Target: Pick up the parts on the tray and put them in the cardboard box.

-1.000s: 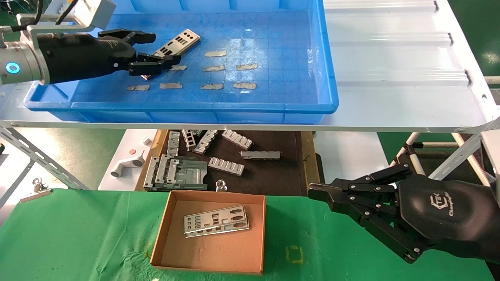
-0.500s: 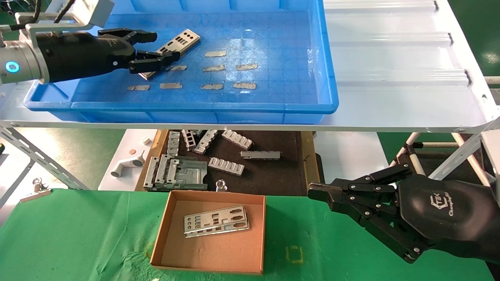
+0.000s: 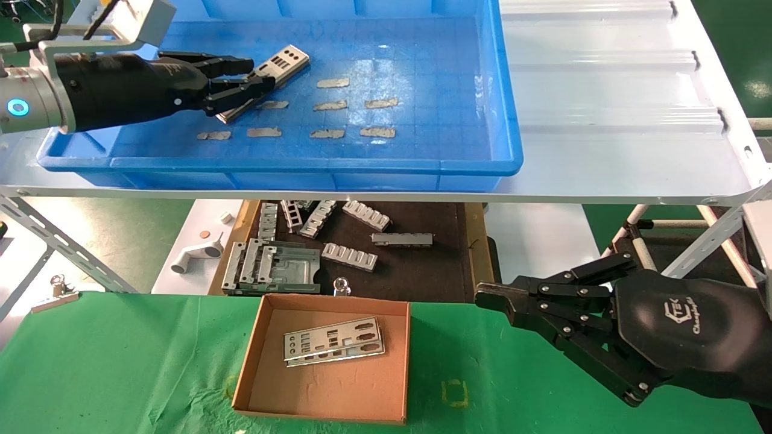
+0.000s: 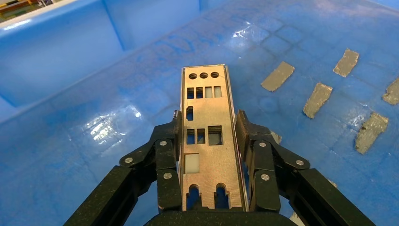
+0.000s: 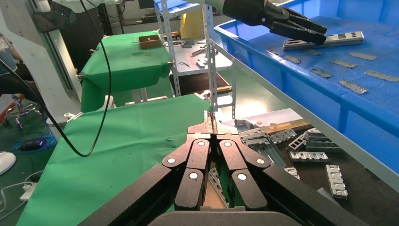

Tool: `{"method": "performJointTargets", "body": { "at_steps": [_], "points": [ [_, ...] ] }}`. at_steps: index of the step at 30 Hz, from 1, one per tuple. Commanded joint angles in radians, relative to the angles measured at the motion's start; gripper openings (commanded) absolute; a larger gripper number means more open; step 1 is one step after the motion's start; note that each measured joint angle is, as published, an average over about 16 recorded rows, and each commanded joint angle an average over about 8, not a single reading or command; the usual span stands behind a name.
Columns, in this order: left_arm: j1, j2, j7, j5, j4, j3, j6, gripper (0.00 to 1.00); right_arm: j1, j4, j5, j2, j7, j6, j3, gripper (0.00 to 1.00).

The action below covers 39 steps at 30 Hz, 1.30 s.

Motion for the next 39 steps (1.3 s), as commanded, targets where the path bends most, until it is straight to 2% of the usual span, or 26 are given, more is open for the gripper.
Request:
{"method": "performJointTargets", "body": {
  "at_steps": [1, 8, 12, 22, 26, 31, 36, 39],
  "points": [
    [-0.001, -0.001, 0.000, -0.001, -0.001, -0.001, -0.001, 0.00, 0.000, 0.000, 0.000, 0.000, 0.000, 0.000, 0.000, 0.00],
    [-0.005, -0.008, 0.005, -0.004, -0.005, -0.003, 0.008, 0.00, 0.000, 0.000, 0.000, 0.000, 0.000, 0.000, 0.000, 0.00],
    [-0.017, -0.022, 0.014, -0.015, -0.018, -0.010, 0.051, 0.00, 0.000, 0.000, 0.000, 0.000, 0.000, 0.000, 0.000, 0.00],
    [-0.073, -0.099, 0.078, -0.023, -0.094, -0.011, 0.345, 0.00, 0.000, 0.000, 0.000, 0.000, 0.000, 0.000, 0.000, 0.00],
    [-0.068, -0.129, 0.081, -0.048, -0.154, -0.007, 0.419, 0.00, 0.000, 0.000, 0.000, 0.000, 0.000, 0.000, 0.000, 0.00],
    [0.007, -0.199, 0.021, -0.158, -0.371, 0.035, 0.441, 0.00, 0.000, 0.000, 0.000, 0.000, 0.000, 0.000, 0.000, 0.00],
    [0.111, -0.323, -0.059, -0.323, -0.692, 0.136, 0.435, 0.00, 0.000, 0.000, 0.000, 0.000, 0.000, 0.000, 0.000, 0.00],
    [0.153, -0.387, -0.079, -0.390, -0.837, 0.201, 0.427, 0.00, 0.000, 0.000, 0.000, 0.000, 0.000, 0.000, 0.000, 0.00]
  ]
}}
